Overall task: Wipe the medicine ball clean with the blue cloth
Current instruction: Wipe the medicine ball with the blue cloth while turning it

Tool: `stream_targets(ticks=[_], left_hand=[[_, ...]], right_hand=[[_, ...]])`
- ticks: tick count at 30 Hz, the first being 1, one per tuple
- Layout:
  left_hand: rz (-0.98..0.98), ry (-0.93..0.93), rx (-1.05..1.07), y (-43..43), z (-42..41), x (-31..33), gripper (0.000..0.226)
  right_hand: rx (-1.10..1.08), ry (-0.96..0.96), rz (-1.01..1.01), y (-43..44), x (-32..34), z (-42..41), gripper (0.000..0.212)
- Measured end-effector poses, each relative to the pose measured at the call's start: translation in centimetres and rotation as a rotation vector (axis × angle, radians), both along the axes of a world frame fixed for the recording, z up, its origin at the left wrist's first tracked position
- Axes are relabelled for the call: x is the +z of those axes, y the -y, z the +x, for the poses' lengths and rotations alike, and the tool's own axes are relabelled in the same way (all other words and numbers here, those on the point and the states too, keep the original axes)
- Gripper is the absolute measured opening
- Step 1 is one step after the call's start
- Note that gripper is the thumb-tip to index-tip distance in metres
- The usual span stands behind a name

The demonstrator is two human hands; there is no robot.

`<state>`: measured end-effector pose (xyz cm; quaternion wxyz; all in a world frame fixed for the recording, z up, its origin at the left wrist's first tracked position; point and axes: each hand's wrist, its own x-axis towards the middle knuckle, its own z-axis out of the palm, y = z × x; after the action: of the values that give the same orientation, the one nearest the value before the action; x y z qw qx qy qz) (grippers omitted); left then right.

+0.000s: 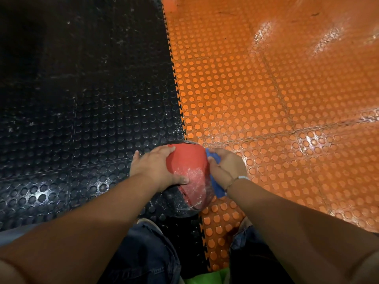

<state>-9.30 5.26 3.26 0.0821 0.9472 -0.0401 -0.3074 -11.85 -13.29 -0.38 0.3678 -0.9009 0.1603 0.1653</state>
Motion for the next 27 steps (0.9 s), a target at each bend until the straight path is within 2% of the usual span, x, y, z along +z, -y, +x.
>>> stream_targets(ticks=[3,7,12,15,17,18,22,24,26,27], left_hand=[[-0.006,-0.012,0.021,-0.5,0.3,0.1,0.106],[-0.013,-0.003,-0.002,-0.2,0.0,0.1,0.106],[-0.003,-0.001,0.02,-0.1,0.6,-0.2,0.105],[-0.01,0.008,0.005,0.1,0.4,-0.5,0.104],[-0.033,0.033,0.005,0.3,0.0,-0.7,0.102],[-0.053,0.052,0.015,0.4,-0.2,-0.7,0.101],[-0.012,0.217,-0.017,0.7,-0.9,-0.3,0.086],[0.042,0.245,-0.068,1.0,-1.3,0.0,0.078],[0.072,0.177,-0.102,1.4,-1.8,0.1,0.09],[0.092,0.147,-0.136,1.5,-2.0,0.0,0.099]], right_hand=[[0.2,0.177,-0.077,-0.8,0.4,-0.9,0.031],[0.018,-0.104,-0.105,0.8,0.1,0.1,0.03],[0.187,0.161,-0.052,-1.9,0.8,-1.0,0.028],[0.053,0.05,-0.108,-1.0,0.6,-0.6,0.03],[-0.093,-0.058,-0.044,-0.8,0.5,0.2,0.028],[-0.107,-0.055,-0.029,-0.9,0.7,0.4,0.027],[0.088,0.102,-0.065,-2.4,1.5,0.1,0.03],[-0.009,0.037,0.019,-2.2,1.4,0.4,0.03],[-0.243,-0.091,0.204,-2.2,1.4,1.1,0.03],[-0.288,-0.127,0.232,-2.3,1.6,1.4,0.032]])
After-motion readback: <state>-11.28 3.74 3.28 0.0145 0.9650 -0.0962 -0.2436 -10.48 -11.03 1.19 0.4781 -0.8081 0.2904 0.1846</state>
